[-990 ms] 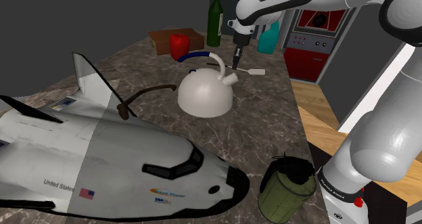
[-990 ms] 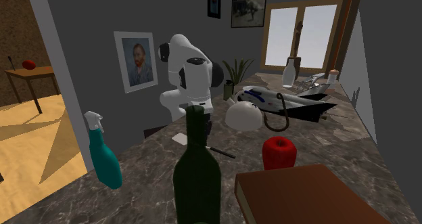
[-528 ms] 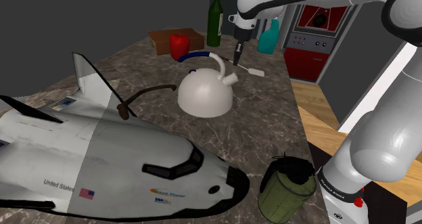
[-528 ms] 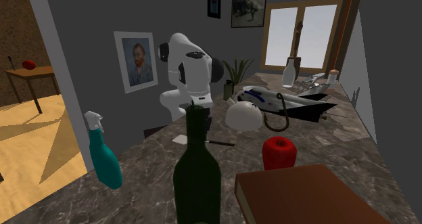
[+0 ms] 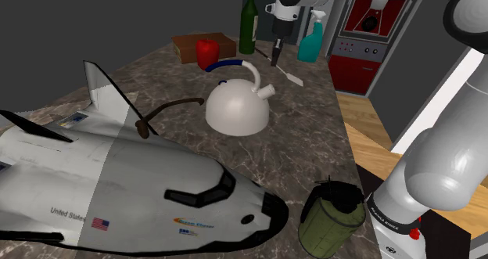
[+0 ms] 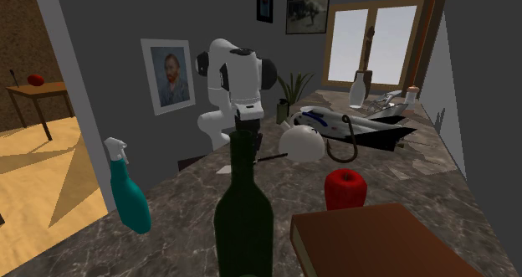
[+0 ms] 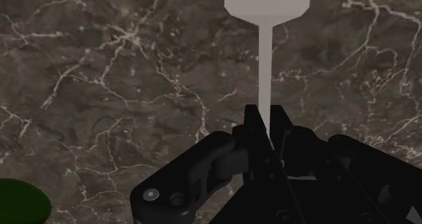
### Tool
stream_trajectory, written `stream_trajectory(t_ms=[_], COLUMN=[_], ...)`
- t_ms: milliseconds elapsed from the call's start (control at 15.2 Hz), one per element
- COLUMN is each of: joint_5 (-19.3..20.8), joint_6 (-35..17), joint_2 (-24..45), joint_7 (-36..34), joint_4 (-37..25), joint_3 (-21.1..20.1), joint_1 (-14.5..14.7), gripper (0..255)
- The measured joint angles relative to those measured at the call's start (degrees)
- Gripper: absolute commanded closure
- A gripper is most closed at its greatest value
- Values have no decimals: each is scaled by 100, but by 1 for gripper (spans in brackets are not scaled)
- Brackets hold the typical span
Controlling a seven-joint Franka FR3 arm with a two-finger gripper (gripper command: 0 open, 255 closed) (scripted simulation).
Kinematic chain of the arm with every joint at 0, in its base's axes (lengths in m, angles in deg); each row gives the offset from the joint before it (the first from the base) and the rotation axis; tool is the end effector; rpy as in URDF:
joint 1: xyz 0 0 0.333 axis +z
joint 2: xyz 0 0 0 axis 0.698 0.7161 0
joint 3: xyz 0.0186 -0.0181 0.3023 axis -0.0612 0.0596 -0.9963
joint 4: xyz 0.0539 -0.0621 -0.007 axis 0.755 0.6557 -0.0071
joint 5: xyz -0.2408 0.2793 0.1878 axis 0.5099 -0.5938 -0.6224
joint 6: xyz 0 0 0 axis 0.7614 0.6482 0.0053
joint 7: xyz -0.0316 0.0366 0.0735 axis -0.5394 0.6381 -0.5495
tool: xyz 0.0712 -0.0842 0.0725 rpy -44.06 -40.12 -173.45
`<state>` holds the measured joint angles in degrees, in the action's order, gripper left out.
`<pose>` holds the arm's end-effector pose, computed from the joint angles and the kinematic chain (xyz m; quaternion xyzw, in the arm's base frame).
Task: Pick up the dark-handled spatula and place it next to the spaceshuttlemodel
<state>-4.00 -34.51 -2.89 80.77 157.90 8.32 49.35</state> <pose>0.5961 -0.0769 0.4920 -0.9587 -0.2823 -0.0320 0.0096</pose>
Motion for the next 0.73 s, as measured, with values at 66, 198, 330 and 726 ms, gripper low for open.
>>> stream_trajectory(t_ms=[66, 198, 330, 726], joint_5=[6, 8, 6, -3], joint_6=[67, 215, 388, 860], joint_2=[-20, -19, -5, 47], joint_7=[-13, -17, -11, -21], joint_4=[-48, -197, -384, -906], joint_3=[-3, -1, 6, 12], joint_1=[4, 2, -6, -14], gripper=[255, 255, 255, 255])
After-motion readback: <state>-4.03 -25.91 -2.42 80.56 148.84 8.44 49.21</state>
